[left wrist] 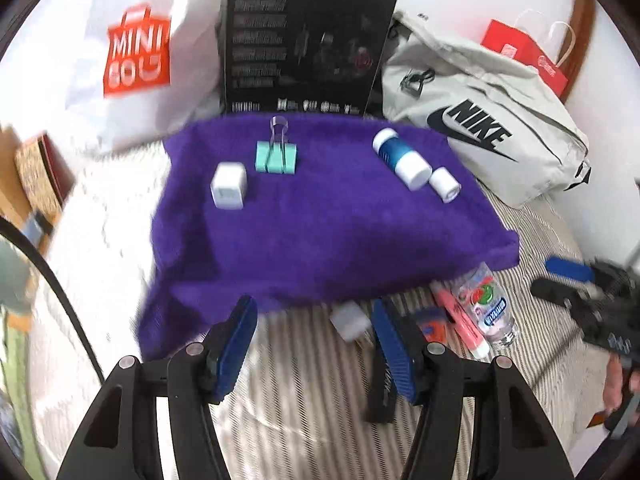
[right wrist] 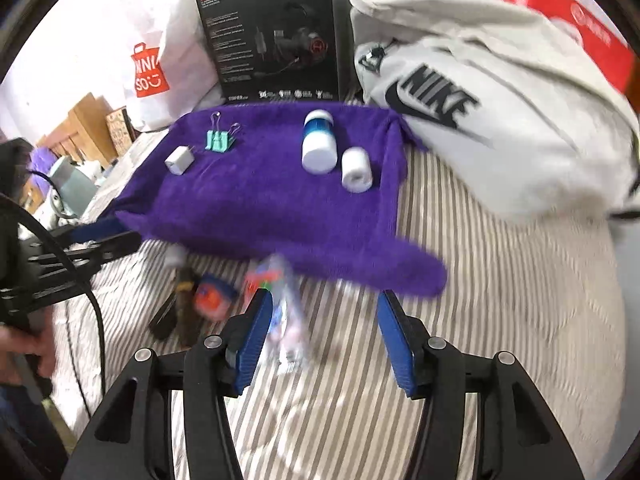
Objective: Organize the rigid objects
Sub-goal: 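Set the charger cube on the towel while the right tool sets the tape roll there, then grasp the white USB adapter with the left tool while the right tool grasps the pill bottle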
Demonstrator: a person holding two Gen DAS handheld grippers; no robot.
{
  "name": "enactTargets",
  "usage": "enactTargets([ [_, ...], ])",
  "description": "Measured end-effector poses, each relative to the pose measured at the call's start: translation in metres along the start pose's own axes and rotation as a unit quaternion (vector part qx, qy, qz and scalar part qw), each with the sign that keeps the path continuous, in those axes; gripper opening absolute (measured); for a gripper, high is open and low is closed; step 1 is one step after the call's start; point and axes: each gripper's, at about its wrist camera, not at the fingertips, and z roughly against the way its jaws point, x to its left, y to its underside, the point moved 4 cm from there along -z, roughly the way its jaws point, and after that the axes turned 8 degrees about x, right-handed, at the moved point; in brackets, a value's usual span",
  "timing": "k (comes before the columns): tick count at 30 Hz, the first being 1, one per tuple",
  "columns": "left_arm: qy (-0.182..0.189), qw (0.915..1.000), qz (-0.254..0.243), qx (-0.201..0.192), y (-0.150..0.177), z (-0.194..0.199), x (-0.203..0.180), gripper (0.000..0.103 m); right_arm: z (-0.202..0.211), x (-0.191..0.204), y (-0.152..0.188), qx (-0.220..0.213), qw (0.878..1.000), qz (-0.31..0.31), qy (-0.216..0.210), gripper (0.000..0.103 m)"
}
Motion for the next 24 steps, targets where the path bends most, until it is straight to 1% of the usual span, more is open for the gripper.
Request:
enactTargets([
  [2,0.007,0.9999,0.007,0.01,0.004,-0.01,-0.001,0.058,0.001,-0.002,0.017,0.005,1.0,-0.015,-0.012,0.054],
  [6,0.002,0.9995,0.017,0.027,0.007,-0.032,-0.008,0.053,-0.001,-0.004,0.045,0.018,0.999,-0.027,-0.024,0.054],
  [8,0.003,0.9993,0.025,0.027,0.007,-0.036,-0.01,0.05,-0.004,-0.005,0.053,0.025,0.999,-0.033,-0.025,0.054],
  [10,-0.004,0.9991,0.024,0.034,0.008,-0.044,-0.012,0.046,-0.007,-0.007,0.06,0.029,0.999,-0.037,-0.024,0.054],
  [11,-0.01,0.999,0.02,0.038,0.009,-0.048,-0.012,0.042,-0.009,-0.006,0.062,0.031,0.998,-0.039,-0.025,0.054],
  [12,-0.017,0.9993,0.013,0.032,0.01,-0.046,-0.013,0.038,-0.011,-0.006,0.064,0.033,0.998,-0.039,-0.027,0.054],
  [13,-0.023,0.9991,0.007,0.035,0.012,-0.045,-0.012,0.037,-0.011,-0.005,0.066,0.034,0.998,-0.039,-0.027,0.054],
  [18,-0.023,0.999,0.003,0.038,0.019,-0.039,0.0,0.037,-0.015,0.0,0.066,0.034,0.998,-0.037,-0.032,0.054],
  [23,-0.03,0.9989,-0.019,0.032,0.016,-0.042,-0.01,0.037,-0.019,0.006,0.059,0.031,0.998,-0.028,-0.036,0.054],
  [24,-0.033,0.9987,-0.023,0.03,0.015,-0.043,-0.012,0.034,-0.019,0.006,0.057,0.03,0.999,-0.026,-0.035,0.054],
])
